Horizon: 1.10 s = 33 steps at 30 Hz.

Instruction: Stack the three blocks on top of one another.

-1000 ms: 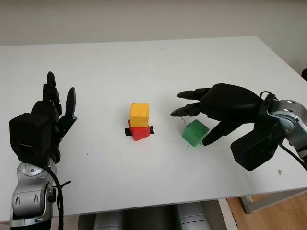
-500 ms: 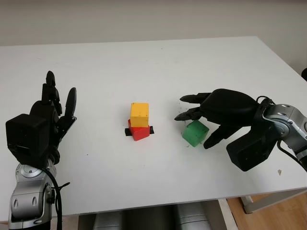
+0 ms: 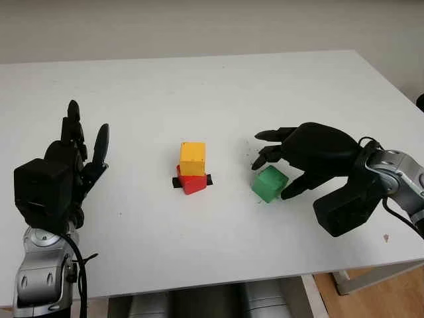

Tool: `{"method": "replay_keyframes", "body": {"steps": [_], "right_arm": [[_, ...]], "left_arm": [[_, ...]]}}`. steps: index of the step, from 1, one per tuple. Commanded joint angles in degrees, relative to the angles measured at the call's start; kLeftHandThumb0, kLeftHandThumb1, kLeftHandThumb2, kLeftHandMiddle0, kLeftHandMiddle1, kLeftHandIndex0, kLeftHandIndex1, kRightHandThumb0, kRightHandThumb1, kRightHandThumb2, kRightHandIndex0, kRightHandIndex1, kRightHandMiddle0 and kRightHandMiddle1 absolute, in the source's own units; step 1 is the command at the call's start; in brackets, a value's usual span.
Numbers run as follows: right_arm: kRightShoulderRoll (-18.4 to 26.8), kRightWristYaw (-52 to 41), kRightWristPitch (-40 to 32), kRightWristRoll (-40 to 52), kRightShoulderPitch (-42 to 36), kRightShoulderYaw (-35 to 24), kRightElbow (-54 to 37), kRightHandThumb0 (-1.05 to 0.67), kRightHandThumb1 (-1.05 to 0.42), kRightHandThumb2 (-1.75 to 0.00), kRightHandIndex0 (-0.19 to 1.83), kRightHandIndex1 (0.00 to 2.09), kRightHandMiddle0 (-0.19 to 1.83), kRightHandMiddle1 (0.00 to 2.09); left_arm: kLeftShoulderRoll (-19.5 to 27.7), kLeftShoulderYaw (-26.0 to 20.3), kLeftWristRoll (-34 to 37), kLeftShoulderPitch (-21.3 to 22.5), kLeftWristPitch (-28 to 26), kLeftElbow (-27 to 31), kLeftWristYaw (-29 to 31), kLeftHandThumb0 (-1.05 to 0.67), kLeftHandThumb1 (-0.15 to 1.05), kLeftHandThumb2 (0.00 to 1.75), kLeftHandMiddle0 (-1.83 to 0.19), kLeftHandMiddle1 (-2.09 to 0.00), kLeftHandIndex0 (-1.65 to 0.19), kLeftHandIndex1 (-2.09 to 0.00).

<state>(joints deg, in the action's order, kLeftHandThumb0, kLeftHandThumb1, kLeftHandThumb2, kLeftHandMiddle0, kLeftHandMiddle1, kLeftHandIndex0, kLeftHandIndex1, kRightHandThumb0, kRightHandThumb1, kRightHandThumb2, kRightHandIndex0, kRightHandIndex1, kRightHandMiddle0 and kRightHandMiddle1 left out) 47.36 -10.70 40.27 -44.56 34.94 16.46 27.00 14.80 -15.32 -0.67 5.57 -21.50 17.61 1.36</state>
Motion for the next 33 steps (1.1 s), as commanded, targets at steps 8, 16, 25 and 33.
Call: {"method": "replay_keyframes", "body": {"steps": [8,16,25,33], "right_arm": [[0.2,3.3,1.9,-0.8,0.5,1.9,3.4,-0.55,-0.89,-0.05,0.38,0.07,0.31,1.16],[-2.1,4.1,4.0,5.3,-1.0,1.2,7.2,-0.49,-0.91,-0.06,0.48,0.11,0.42,1.31],[-5.6,-7.7,-0.3,20.3,-3.5,-0.8,7.4,-0.5,-0.96,-0.06,0.41,0.08,0.28,1.49],[-7.8,-8.1,-0.5,24.1,-3.4,-2.7,9.5,-0.46,-0.99,-0.05,0.48,0.12,0.33,1.65]], "left_arm": [[0.6,-0.2,0.0,-0.4,0.3,0.9,0.1,-0.76,1.05,0.51,0.19,-0.05,0.13,-0.05],[0.2,-0.1,-0.1,-0.7,-0.3,1.2,-0.2,-0.77,1.05,0.52,0.18,-0.05,0.13,-0.05],[-0.1,0.2,-0.1,-1.0,-1.2,1.7,-0.4,-0.76,1.05,0.51,0.19,-0.05,0.13,-0.05],[-0.1,0.3,-0.1,-1.2,-1.2,1.5,-0.4,-0.76,1.05,0.52,0.19,-0.04,0.14,-0.05]]}}
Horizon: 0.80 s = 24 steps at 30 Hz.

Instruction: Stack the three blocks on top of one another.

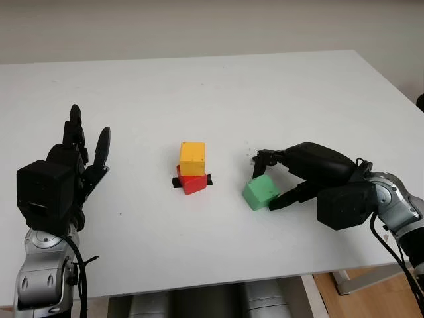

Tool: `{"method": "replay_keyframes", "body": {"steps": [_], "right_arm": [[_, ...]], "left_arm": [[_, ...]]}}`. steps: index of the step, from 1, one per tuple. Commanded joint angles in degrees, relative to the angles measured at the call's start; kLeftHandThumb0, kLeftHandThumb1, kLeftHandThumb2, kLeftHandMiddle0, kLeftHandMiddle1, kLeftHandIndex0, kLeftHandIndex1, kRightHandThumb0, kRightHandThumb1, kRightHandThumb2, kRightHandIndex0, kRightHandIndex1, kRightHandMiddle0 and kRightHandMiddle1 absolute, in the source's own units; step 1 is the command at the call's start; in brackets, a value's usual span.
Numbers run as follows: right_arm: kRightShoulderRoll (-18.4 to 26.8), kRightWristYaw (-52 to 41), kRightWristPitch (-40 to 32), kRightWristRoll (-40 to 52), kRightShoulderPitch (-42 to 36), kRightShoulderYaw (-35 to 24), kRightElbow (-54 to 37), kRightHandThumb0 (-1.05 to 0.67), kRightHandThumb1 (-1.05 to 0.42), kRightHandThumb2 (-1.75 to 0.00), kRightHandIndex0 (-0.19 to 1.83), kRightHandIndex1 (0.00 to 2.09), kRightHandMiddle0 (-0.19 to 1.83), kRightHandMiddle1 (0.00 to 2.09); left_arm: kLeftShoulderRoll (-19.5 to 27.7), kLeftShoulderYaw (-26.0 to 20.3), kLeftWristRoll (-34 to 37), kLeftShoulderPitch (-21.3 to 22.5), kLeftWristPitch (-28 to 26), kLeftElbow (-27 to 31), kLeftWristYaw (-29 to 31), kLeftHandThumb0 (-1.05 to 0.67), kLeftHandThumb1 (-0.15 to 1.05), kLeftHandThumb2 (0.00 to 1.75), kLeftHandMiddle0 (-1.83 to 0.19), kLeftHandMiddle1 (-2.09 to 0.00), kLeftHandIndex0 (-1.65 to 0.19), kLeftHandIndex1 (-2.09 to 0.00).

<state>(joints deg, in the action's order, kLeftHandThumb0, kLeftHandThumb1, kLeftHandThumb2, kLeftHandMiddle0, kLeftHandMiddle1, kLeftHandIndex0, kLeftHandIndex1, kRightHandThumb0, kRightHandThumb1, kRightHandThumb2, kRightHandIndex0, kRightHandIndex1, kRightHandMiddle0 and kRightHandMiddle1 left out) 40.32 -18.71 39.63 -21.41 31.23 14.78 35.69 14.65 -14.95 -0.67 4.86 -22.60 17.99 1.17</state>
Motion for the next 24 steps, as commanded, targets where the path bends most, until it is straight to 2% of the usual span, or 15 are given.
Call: {"method": "replay_keyframes", "body": {"steps": [1,11,24], "right_arm": [[-1.1,-0.7,-0.1,1.8,0.5,-1.3,1.3,-0.46,-0.99,-0.05,0.48,0.13,0.34,1.66],[-3.8,-9.3,-6.1,12.6,0.8,-5.6,0.6,-0.47,-0.98,-0.05,0.44,0.14,0.35,1.69],[-4.6,-12.6,-12.0,18.9,2.3,-10.9,-8.3,-0.49,-1.0,-0.06,0.36,0.13,0.33,1.64]], "left_arm": [[0.1,0.0,-0.3,-0.5,0.1,1.0,-0.3,-0.75,1.05,0.52,0.19,-0.04,0.14,-0.05],[0.6,0.2,-0.4,-0.2,-0.9,0.9,0.0,-0.75,1.05,0.53,0.19,-0.04,0.15,-0.05],[0.8,0.5,-0.2,0.6,-0.2,-0.5,0.8,-0.76,1.05,0.53,0.19,-0.01,0.16,-0.05]]}}
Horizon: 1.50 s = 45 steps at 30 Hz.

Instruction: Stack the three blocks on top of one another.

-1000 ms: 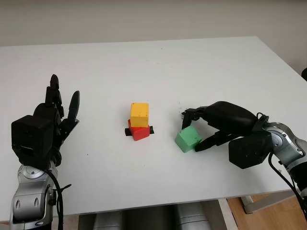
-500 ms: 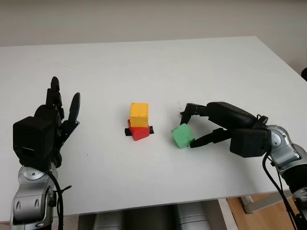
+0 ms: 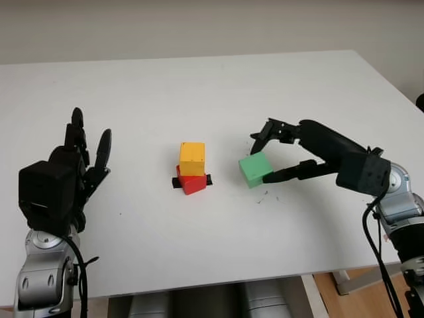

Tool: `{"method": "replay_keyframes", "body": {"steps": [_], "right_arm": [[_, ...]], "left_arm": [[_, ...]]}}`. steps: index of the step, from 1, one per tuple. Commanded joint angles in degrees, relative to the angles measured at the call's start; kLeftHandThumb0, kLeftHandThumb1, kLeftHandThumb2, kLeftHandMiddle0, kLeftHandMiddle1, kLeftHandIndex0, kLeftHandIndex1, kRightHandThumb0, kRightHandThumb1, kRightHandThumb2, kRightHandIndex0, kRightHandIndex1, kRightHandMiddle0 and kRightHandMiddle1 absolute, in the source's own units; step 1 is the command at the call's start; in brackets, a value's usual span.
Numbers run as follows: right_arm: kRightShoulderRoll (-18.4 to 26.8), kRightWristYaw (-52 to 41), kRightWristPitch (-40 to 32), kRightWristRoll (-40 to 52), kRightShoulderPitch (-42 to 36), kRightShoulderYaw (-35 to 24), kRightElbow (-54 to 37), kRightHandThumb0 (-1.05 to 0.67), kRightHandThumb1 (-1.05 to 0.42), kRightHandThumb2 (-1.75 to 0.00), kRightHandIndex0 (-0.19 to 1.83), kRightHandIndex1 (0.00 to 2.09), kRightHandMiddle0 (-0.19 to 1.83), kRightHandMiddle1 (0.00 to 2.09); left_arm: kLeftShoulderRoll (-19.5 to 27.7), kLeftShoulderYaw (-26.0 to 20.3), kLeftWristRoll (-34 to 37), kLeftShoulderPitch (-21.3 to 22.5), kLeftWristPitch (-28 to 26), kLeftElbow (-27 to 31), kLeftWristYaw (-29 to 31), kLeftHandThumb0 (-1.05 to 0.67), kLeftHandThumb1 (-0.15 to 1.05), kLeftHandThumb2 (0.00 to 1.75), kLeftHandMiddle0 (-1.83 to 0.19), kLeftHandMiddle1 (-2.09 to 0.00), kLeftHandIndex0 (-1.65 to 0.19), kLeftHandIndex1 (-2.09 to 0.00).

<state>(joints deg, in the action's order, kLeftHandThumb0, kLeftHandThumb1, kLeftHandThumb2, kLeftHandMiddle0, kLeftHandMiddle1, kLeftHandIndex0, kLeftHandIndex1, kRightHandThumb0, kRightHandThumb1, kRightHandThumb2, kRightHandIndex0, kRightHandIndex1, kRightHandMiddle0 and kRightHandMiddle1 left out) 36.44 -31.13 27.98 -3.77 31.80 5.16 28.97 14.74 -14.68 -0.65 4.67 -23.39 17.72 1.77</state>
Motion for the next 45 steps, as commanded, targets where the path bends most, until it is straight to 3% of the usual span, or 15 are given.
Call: {"method": "replay_keyframes", "body": {"steps": [1,10,13,18,27,38,45], "right_arm": [[-1.0,-0.3,-0.5,2.0,1.8,-1.7,-1.9,-0.47,-0.99,-0.05,0.37,0.14,0.32,1.64],[-3.3,-0.7,-6.0,5.6,2.4,-3.9,-6.4,-0.5,-1.01,-0.06,0.34,0.13,0.31,1.62],[-5.7,-1.1,-13.3,9.5,3.2,-5.1,-8.4,-0.5,-1.0,-0.05,0.32,0.12,0.32,1.62],[-9.7,-0.5,-31.5,16.6,4.8,-6.7,-14.0,-0.45,-0.99,-0.05,0.24,0.08,0.29,1.7],[-14.9,-0.5,-45.1,19.7,10.4,-6.1,-15.4,-0.41,-1.03,-0.06,0.18,0.05,0.26,1.72],[-20.4,-0.6,-48.4,18.0,14.2,-4.0,-9.2,-0.44,-1.02,-0.05,0.21,0.06,0.29,1.72],[-22.8,-0.5,-40.6,14.4,13.8,-2.7,-4.5,-0.46,-1.0,-0.05,0.24,0.07,0.33,1.69]], "left_arm": [[0.8,0.3,-0.3,0.7,0.6,-0.2,0.2,-0.76,1.05,0.53,0.19,-0.01,0.16,-0.05],[0.5,-0.1,0.1,0.7,0.7,-0.3,0.2,-0.76,1.05,0.53,0.19,-0.01,0.16,-0.05],[0.5,-0.1,0.0,0.7,0.6,-0.4,0.0,-0.77,1.05,0.53,0.19,-0.02,0.16,-0.06],[0.4,-0.2,0.2,0.6,1.1,-0.4,0.0,-0.78,1.05,0.52,0.19,-0.02,0.15,-0.06],[0.3,-0.1,-0.1,-0.1,1.1,-0.1,0.0,-0.77,1.05,0.54,0.19,0.0,0.17,-0.05],[0.2,0.2,-0.8,-1.2,0.6,0.9,-0.6,-0.77,1.05,0.55,0.19,0.0,0.17,-0.05],[0.0,0.3,-0.7,-1.3,0.9,0.9,-0.8,-0.78,1.05,0.54,0.19,0.0,0.18,-0.05]]}}
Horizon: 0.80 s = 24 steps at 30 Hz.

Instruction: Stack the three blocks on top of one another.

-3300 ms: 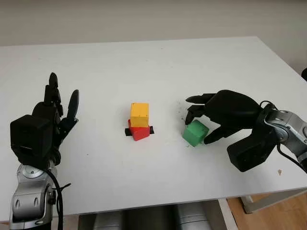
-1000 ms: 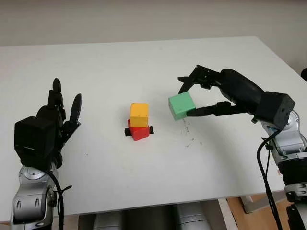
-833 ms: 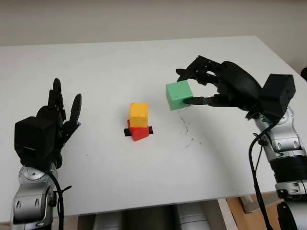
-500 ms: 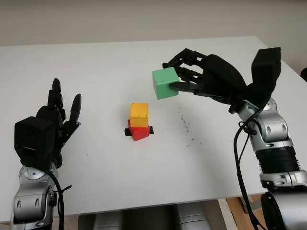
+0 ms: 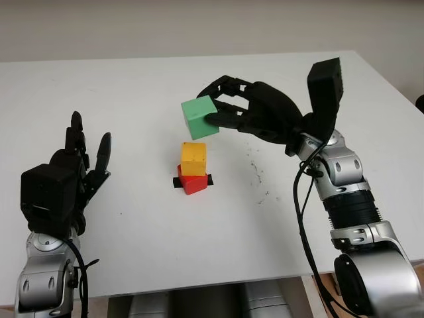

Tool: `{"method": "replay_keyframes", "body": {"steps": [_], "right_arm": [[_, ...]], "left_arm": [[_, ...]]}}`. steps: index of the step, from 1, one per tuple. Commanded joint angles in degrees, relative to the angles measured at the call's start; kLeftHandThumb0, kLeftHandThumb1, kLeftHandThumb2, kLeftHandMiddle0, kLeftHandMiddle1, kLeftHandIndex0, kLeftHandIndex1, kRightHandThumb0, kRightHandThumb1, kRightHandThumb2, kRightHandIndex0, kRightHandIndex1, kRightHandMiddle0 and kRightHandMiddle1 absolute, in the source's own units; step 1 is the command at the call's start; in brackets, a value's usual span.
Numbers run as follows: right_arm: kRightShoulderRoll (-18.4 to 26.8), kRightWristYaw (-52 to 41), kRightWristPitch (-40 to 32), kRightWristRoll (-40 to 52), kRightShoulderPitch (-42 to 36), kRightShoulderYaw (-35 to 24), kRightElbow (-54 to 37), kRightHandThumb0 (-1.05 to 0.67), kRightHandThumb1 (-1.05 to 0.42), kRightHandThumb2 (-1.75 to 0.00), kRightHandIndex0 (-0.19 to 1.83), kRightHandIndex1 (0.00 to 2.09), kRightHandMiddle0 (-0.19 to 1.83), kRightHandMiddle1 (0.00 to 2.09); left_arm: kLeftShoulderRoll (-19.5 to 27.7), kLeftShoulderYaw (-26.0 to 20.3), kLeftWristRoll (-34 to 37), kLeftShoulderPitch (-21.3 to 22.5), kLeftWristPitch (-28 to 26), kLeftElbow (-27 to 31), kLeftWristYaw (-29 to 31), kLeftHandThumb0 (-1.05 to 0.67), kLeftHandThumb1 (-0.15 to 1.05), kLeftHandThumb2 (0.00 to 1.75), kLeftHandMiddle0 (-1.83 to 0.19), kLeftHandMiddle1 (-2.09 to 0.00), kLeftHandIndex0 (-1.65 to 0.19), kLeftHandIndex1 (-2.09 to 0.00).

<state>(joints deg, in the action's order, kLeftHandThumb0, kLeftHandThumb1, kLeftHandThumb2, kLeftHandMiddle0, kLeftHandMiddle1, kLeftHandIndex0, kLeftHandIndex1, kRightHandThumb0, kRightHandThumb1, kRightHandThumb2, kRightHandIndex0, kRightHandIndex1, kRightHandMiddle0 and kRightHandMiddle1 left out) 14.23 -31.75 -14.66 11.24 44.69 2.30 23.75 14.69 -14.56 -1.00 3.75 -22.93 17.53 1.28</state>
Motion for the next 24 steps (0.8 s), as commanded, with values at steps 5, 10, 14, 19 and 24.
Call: {"method": "replay_keyframes", "body": {"steps": [5,10,14,19,24], "right_arm": [[-1.5,-0.3,8.4,-3.8,0.4,1.6,4.4,-0.46,-0.99,-0.05,0.23,0.06,0.36,1.61],[-1.9,0.6,12.6,-6.7,0.2,2.4,8.0,-0.47,-0.96,-0.04,0.24,0.07,0.38,1.62],[-2.5,0.9,14.9,-7.6,-0.1,2.4,9.9,-0.48,-0.95,-0.05,0.25,0.07,0.39,1.62],[-3.1,0.5,16.3,-7.4,-0.2,2.0,11.4,-0.47,-0.94,-0.05,0.27,0.08,0.38,1.62],[-3.0,0.9,15.7,-7.8,-0.2,2.1,12.3,-0.49,-0.94,-0.05,0.28,0.08,0.4,1.61]], "left_arm": [[-0.1,0.2,-0.3,-0.6,0.1,1.3,-0.5,-0.79,1.05,0.53,0.19,0.0,0.17,-0.06],[-0.2,0.0,0.0,-0.7,0.0,1.5,-0.4,-0.79,1.05,0.52,0.19,-0.01,0.17,-0.05],[-0.8,-0.1,0.7,-0.6,-0.8,1.9,-0.6,-0.79,1.05,0.5,0.19,0.0,0.17,-0.05],[-0.9,-0.1,0.8,-0.5,-1.2,2.2,-0.5,-0.8,1.05,0.5,0.19,0.0,0.17,-0.05],[-1.1,0.1,0.6,-0.6,-1.2,2.1,-0.7,-0.79,1.05,0.51,0.19,0.0,0.17,-0.05]]}}
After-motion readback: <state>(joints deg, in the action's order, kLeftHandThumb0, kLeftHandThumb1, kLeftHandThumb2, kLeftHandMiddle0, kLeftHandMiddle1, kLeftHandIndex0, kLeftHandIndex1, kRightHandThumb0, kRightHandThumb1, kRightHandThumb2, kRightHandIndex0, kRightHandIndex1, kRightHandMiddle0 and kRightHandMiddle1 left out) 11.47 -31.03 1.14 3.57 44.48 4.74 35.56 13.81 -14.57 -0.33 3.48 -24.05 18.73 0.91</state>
